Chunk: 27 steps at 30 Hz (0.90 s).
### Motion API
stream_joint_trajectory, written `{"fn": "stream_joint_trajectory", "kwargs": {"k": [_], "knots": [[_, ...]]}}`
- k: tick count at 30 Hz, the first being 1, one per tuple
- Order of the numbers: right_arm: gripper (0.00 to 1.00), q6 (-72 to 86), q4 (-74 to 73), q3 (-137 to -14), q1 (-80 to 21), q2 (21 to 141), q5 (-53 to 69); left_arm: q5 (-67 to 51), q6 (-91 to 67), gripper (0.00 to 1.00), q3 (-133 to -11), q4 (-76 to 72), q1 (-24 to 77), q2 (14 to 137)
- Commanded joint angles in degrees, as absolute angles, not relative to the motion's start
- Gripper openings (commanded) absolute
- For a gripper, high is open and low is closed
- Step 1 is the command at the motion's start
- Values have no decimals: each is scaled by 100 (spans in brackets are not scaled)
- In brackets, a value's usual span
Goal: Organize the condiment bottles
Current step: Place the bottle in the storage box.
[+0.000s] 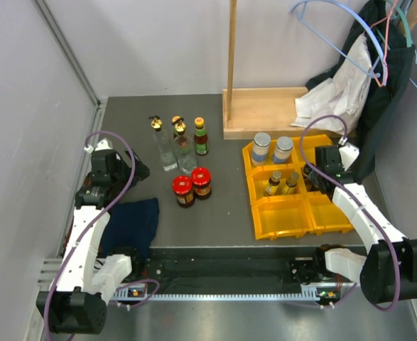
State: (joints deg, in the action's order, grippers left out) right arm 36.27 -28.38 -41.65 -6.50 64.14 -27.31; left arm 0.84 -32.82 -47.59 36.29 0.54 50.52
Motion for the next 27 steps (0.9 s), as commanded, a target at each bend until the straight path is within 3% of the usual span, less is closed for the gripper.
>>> {"fn": "stream_joint_trajectory", "kwargs": {"k": [1,5,13,22,24,27], "knots": [[39,3709,-2760,-4070,-589,6407,-2830,26,-3235,99,-4922,3375,35,5010],[50,3700,-2768,-4052,-589,6276,-2751,26,-3234,99,-4939,3384,35,4984],[59,3613,-3058,-4201,-589,5837,-2654,-149,-3234,99,-4983,3445,35,4940],[84,3402,-3603,-4772,-589,5327,-2382,-316,-3059,99,-5168,3638,35,4773],[96,3340,-3726,-4904,-589,5248,-2312,-290,-3023,99,-5203,3726,35,4685],[99,3279,-3832,-5001,-589,4984,-2268,-237,-3006,99,-5229,3814,35,4553]]}}
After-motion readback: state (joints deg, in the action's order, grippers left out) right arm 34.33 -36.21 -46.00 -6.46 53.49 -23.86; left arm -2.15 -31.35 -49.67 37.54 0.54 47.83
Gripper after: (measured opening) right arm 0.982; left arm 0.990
